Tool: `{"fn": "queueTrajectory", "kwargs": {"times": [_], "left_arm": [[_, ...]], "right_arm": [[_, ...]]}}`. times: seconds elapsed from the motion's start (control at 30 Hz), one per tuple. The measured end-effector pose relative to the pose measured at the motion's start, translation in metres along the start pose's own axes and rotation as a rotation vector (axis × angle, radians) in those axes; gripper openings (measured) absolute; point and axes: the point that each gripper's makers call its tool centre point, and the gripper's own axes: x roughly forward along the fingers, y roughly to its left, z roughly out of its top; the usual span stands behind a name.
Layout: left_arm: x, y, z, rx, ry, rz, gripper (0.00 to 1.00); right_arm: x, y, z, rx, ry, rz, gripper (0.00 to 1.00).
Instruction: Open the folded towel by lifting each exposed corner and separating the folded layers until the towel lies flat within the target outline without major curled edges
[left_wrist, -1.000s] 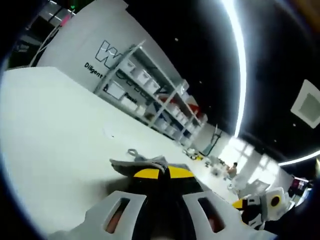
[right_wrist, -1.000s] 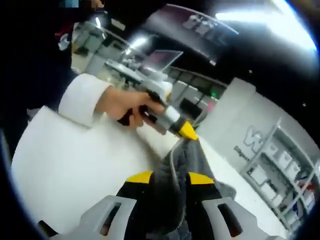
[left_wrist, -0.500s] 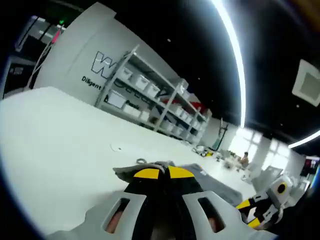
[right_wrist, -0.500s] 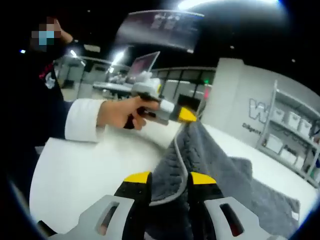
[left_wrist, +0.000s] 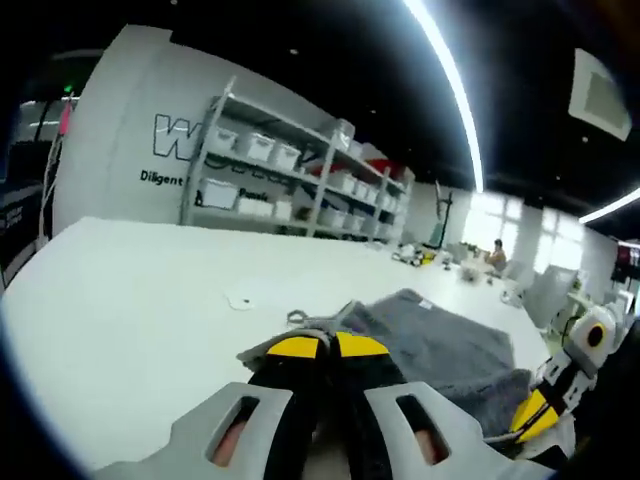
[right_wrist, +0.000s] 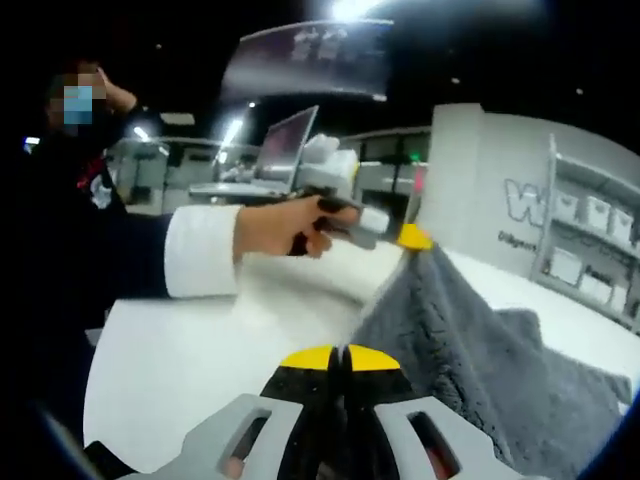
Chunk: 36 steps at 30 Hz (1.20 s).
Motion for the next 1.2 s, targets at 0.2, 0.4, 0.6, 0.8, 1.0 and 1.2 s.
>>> {"fn": "queueTrajectory", "kwargs": {"times": [0.2,0.4,0.6,0.8,1.0,1.2], "left_arm": [[-0.009,0.001,0.017,0.089,0.0,-0.068,0.04],[-0.014,0.024,0.032,0.165,0.003,-0.017,0.04],[-0.013,0.043,0.03,0.177,0.02,-0.005,0.04],[-0.018,0.059,0.023,0.193,0.032,-0.002,0.04],[-0.037,0.078,0.011,0.198,0.044,0.066,0.04],[-0.05,0.082,0.018,0.21,-0.028,0.112,0.04]], "right_arm": [[0.018,0.022,0.022,-0.083,-0.053,0.029,0.0],[0.044,0.024,0.03,-0.072,-0.04,0.023,0.0],[0.064,0.027,0.048,-0.199,-0.066,-0.023,0.0],[0.085,0.04,0.057,-0.246,-0.097,-0.034,0.0],[0.114,0.062,0.054,-0.261,-0.084,0.004,0.0],[0.127,0.067,0.051,-0.301,-0.069,-0.008,0.0]]}}
